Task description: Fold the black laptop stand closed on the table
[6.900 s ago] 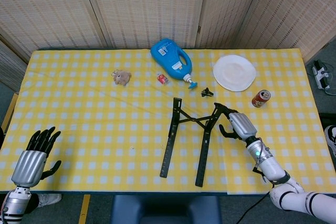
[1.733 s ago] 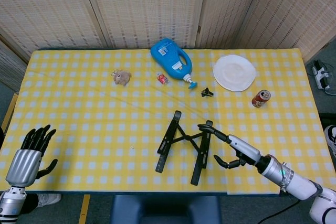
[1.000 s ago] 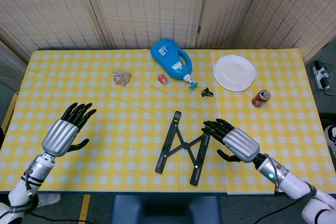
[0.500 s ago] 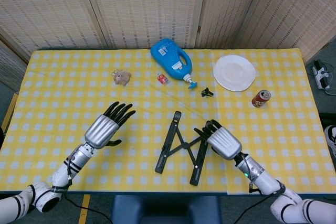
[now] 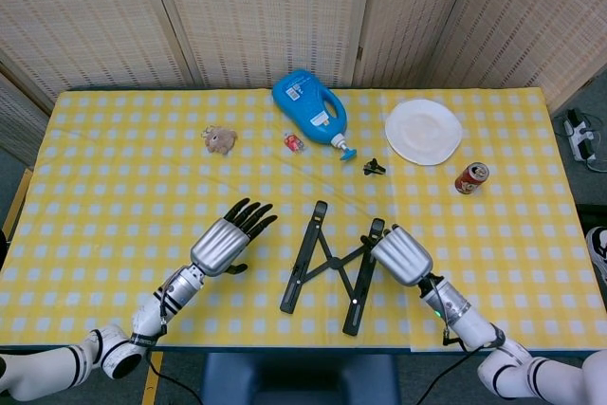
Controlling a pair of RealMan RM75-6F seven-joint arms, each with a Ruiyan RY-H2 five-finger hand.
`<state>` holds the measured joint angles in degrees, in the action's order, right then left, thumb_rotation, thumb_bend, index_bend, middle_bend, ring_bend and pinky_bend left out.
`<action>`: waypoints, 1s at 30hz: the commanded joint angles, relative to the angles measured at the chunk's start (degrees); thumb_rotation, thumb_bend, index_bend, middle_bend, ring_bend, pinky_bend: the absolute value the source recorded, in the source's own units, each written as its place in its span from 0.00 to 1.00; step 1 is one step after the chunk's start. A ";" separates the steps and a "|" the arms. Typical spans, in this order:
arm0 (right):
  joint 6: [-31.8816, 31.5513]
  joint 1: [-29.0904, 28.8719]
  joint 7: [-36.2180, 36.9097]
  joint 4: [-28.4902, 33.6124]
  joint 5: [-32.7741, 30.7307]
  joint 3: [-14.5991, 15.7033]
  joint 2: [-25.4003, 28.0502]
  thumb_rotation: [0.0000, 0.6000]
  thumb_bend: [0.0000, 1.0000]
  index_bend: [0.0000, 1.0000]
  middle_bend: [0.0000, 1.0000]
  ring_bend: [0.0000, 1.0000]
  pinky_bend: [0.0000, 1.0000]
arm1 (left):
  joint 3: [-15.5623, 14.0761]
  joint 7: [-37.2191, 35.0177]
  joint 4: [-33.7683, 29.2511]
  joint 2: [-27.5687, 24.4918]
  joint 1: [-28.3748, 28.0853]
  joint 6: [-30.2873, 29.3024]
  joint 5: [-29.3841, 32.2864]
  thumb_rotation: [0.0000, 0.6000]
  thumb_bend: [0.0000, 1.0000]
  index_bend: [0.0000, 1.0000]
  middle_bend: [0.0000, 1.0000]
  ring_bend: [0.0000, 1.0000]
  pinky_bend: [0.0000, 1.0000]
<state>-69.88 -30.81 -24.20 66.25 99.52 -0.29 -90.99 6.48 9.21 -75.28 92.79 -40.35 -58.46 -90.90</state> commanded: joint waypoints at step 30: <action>0.64 -3.23 0.64 -12.40 0.60 0.96 -10.98 1.00 0.13 0.46 0.92 0.87 0.91 | -2.79 -4.37 5.32 5.51 -1.54 -1.18 1.29 1.00 0.05 0.00 0.00 0.00 0.00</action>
<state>-69.13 -33.89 -23.43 53.97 99.98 0.64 -101.79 3.75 4.83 -70.11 98.21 -41.92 -59.59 -89.67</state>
